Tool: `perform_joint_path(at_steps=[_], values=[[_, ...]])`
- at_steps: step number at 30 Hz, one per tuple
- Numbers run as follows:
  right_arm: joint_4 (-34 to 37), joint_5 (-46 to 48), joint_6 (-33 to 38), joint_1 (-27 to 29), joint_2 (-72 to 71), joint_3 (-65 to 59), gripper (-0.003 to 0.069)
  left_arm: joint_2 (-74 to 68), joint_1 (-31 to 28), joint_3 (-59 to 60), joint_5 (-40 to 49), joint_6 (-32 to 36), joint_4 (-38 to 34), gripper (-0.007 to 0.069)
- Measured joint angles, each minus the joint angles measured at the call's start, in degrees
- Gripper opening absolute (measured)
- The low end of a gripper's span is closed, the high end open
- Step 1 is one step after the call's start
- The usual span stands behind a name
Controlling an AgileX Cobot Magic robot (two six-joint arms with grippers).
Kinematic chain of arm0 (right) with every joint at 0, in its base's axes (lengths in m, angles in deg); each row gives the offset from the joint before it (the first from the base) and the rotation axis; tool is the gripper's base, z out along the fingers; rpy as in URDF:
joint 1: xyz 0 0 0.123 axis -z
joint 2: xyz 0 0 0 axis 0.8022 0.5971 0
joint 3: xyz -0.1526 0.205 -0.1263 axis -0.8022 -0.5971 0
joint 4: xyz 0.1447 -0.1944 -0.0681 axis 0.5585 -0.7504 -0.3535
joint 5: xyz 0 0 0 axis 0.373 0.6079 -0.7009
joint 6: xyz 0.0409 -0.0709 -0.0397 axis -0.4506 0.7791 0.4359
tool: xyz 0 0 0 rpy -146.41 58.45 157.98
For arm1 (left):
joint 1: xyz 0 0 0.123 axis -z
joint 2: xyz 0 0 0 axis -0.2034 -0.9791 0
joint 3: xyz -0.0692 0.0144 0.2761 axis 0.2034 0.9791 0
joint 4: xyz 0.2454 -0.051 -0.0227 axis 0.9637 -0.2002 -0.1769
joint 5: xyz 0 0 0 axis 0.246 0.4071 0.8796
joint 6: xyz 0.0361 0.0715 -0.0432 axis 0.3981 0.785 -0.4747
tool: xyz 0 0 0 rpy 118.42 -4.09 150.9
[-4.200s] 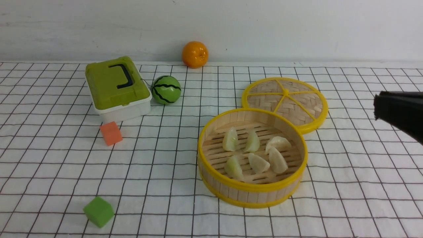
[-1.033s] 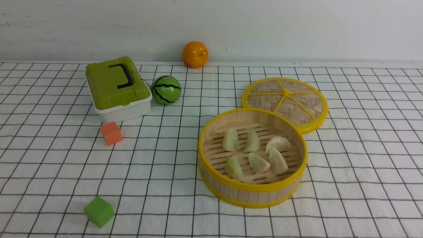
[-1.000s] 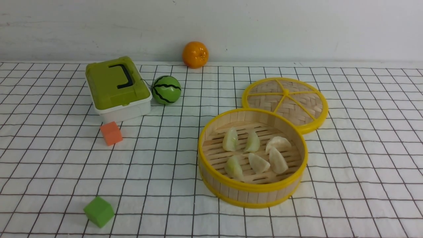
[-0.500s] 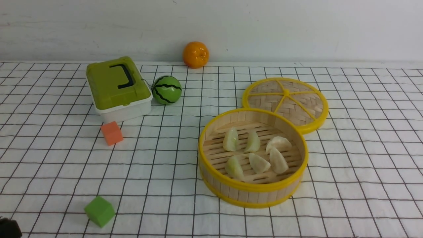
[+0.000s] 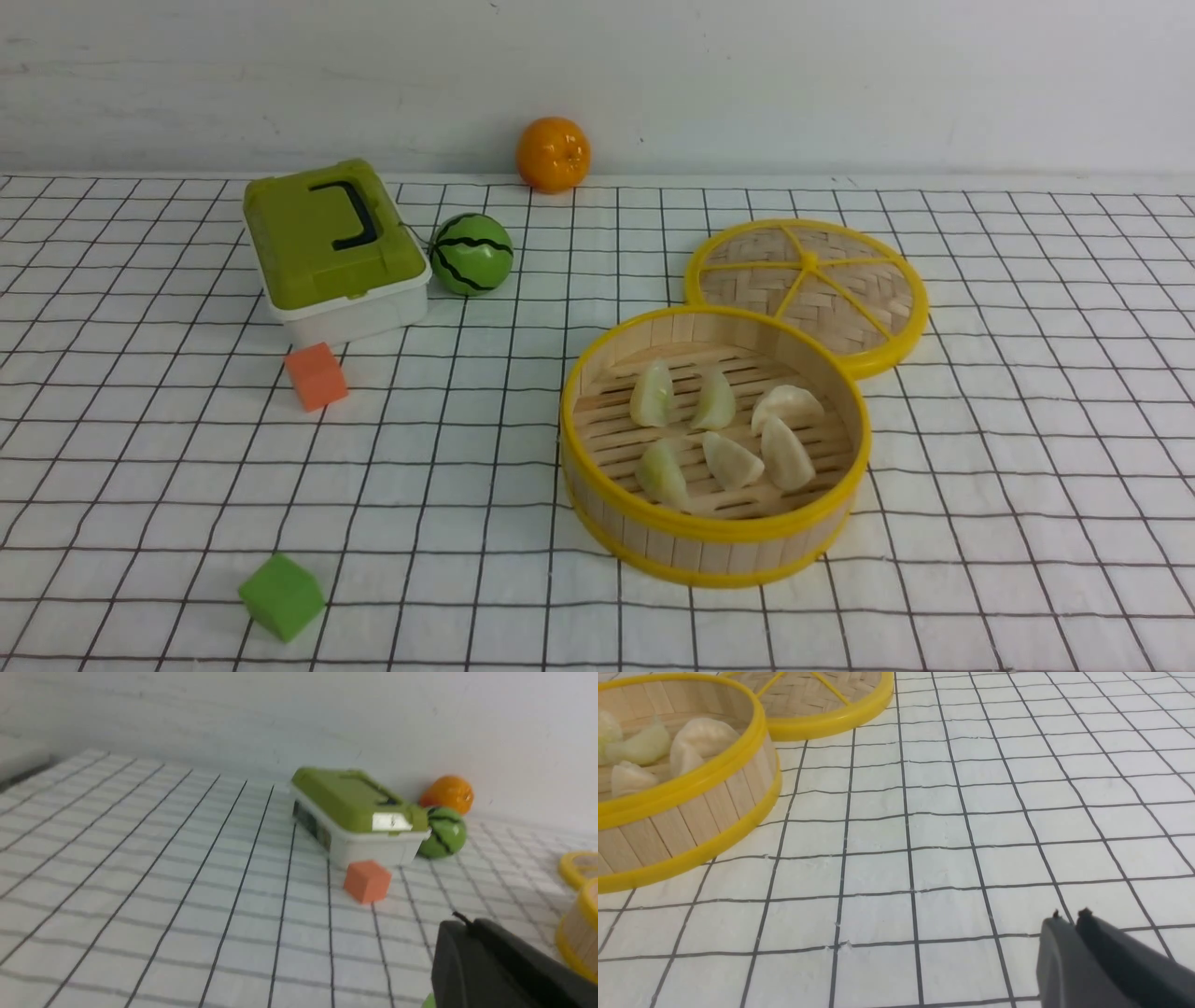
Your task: Put the dumplings into the steamer on the table with the white tablecloth.
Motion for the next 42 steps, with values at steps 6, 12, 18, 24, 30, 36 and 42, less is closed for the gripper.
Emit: perform_joint_path(at_steps=[6,12,18,24,30,36,42], values=[[0.00,0.00,0.00,0.00,0.00,0.00,0.0045,0.00,-0.15,0.80,5.98,-0.20,0.00,-0.0013],[0.00,0.00,0.00,0.00,0.00,0.00,0.0051,0.00,-0.15,0.80,12.89,0.40,-0.30,-0.0013],[0.00,0.00,0.00,0.00,0.00,0.00,0.0059,0.00,-0.15,0.80,13.11,5.17,-0.42,-0.0013],[0.00,0.00,0.00,0.00,0.00,0.00,0.0067,0.00,-0.20,0.80,13.11,6.84,-0.42,-0.0013],[0.00,0.00,0.00,0.00,0.00,0.00,0.0076,0.00,-0.20,0.80,13.11,6.89,-0.42,-0.0013],[0.00,0.00,0.00,0.00,0.00,0.00,0.0083,0.00,-0.20,0.80,13.11,6.90,-0.42,-0.0013],[0.00,0.00,0.00,0.00,0.00,0.00,0.0092,0.00,-0.20,0.80,13.11,6.90,-0.42,-0.0013]])
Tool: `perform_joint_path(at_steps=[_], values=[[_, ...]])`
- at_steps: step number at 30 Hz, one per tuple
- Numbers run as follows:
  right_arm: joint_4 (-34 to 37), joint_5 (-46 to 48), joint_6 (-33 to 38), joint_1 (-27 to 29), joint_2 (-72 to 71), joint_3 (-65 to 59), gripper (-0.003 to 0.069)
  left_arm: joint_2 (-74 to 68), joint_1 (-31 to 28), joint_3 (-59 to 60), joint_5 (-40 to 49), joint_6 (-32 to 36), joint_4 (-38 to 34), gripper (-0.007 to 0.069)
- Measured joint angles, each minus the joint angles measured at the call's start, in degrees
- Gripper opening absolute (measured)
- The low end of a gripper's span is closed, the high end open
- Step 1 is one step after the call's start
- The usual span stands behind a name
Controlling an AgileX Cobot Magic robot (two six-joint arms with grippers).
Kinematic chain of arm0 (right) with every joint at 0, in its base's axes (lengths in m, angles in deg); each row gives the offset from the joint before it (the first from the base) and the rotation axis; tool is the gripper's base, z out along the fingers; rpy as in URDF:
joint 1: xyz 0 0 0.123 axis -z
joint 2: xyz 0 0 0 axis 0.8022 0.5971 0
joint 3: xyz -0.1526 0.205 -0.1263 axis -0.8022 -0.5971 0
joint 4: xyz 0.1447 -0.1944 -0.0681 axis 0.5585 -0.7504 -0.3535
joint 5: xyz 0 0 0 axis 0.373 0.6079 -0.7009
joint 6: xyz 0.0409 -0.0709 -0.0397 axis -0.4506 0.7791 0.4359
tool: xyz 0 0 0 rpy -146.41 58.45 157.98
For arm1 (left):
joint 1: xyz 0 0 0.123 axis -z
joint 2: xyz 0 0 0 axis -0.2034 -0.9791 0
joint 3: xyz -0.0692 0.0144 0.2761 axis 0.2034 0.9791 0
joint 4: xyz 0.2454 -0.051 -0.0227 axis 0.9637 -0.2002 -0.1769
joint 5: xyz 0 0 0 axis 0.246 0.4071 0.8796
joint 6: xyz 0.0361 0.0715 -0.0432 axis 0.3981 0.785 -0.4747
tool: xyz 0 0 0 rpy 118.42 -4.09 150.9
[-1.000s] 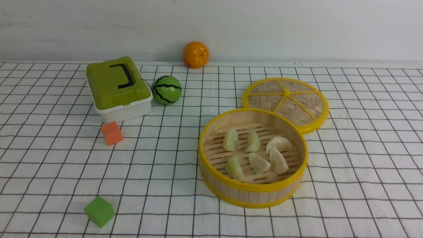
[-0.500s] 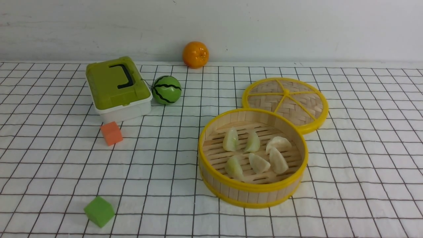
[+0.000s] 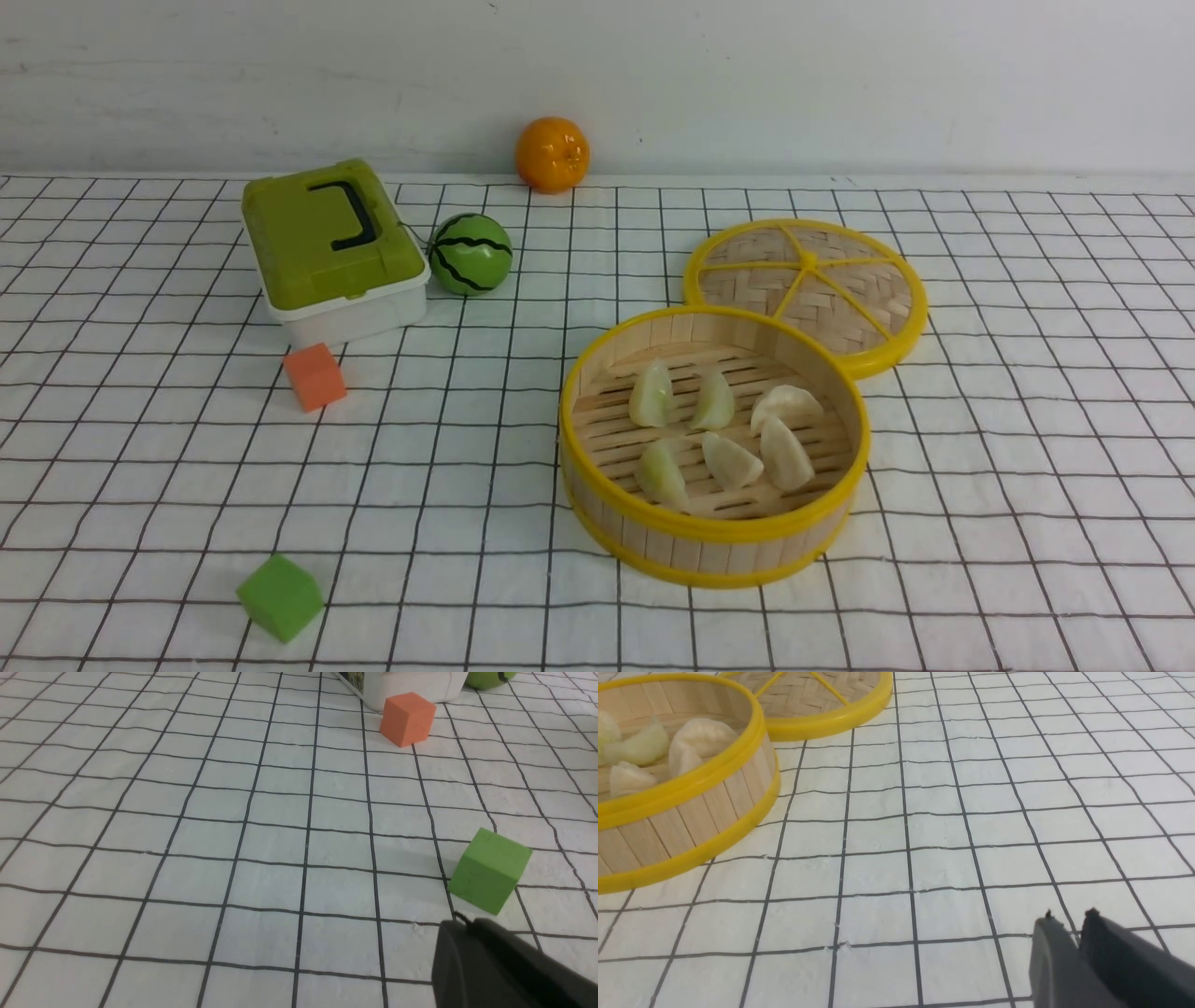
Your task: Put the dumplings into the steamer on the table with the white tablecloth.
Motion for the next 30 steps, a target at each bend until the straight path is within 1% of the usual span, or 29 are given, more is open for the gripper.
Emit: perform_joint_path(at_steps=[22,30], values=[[0.00,0.00,0.00,0.00,0.00,0.00,0.0123,0.00,0.00,0.00,0.00,0.05,0.00,-0.0013],[0.00,0.00,0.00,0.00,0.00,0.00,0.0125,0.00,0.00,0.00,0.00,0.05,0.00,-0.0012]])
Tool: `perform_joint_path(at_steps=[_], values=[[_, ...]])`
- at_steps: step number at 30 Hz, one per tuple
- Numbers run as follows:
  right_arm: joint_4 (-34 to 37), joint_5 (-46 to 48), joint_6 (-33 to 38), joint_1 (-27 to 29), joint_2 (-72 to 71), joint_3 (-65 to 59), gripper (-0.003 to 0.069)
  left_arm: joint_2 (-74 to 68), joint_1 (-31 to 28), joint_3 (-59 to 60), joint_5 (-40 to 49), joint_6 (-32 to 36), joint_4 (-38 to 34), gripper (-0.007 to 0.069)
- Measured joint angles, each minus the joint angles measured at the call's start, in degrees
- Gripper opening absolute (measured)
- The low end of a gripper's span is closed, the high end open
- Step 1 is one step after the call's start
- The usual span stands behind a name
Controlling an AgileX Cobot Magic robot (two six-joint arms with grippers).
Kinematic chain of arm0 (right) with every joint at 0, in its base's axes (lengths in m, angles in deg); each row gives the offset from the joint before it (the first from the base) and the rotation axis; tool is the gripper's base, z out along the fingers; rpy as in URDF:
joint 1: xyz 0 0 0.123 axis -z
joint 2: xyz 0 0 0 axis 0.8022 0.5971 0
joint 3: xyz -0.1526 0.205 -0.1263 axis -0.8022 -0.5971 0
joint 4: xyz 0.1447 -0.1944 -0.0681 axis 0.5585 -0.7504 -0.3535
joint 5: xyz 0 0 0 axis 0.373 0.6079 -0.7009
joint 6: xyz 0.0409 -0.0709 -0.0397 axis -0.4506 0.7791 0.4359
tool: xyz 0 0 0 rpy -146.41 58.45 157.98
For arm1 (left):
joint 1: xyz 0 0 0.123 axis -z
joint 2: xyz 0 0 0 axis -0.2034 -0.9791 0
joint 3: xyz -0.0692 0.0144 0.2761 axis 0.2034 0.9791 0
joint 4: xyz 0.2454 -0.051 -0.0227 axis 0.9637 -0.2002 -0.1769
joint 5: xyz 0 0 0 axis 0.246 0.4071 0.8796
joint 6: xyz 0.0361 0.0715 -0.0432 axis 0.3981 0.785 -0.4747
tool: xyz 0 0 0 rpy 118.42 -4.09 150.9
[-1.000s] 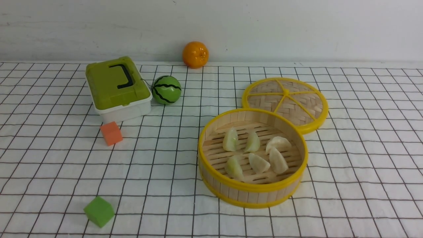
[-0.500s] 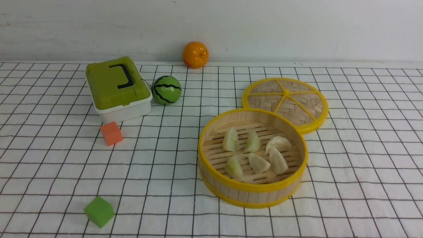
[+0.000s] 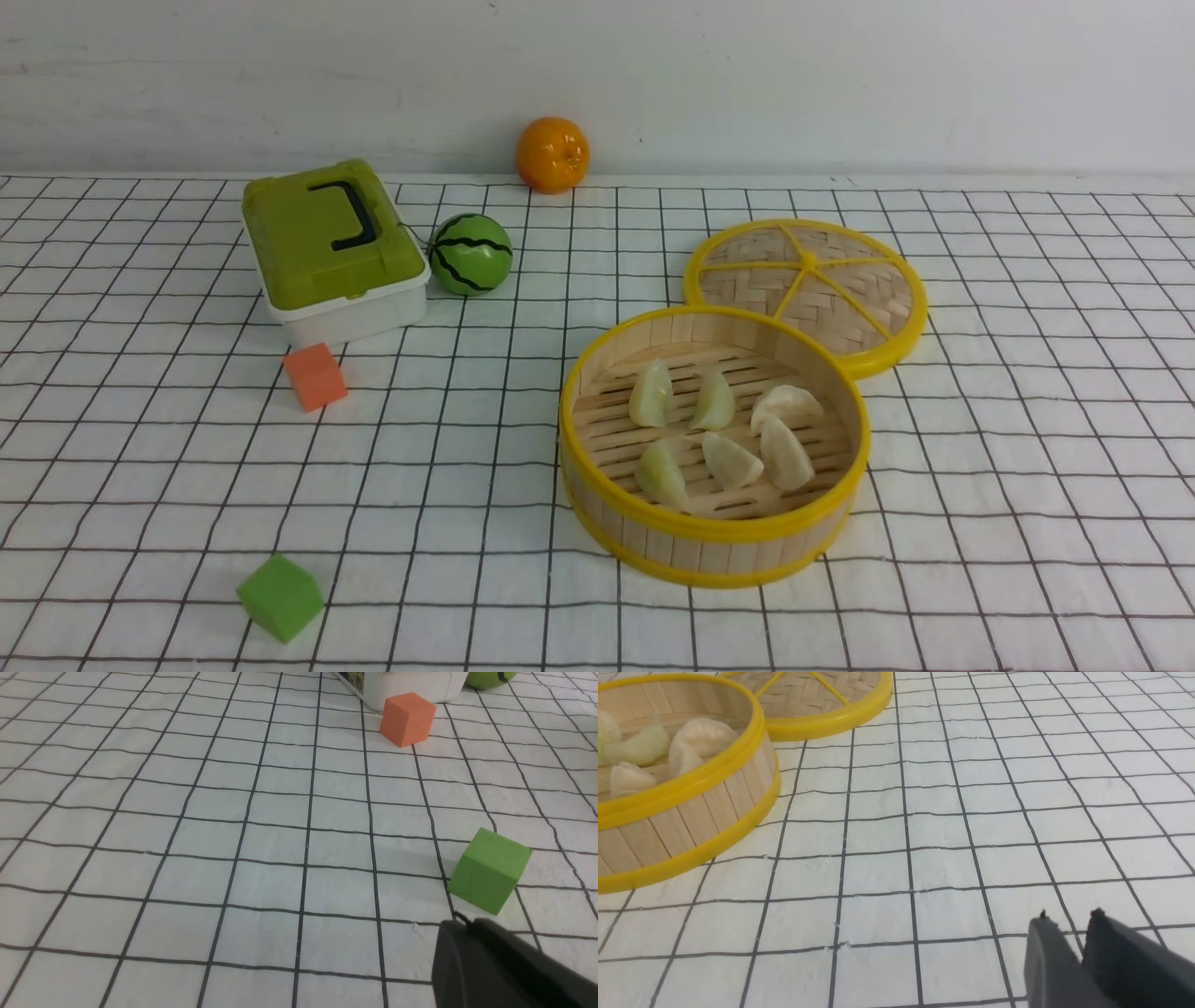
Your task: Put the dumplings into the steamer on the table with the white tablecloth.
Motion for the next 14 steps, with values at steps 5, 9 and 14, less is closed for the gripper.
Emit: perform_joint_path(at_steps=[5,9,14], values=[[0.00,0.00,0.00,0.00,0.00,0.00,0.0125,0.00,0.00,0.00,0.00,0.00,0.00,-0.0012],[0.00,0.00,0.00,0.00,0.00,0.00,0.0127,0.00,0.00,0.00,0.00,0.00,0.00,-0.0012],[0.00,0.00,0.00,0.00,0.00,0.00,0.0132,0.00,0.00,0.00,0.00,0.00,0.00,-0.0008]])
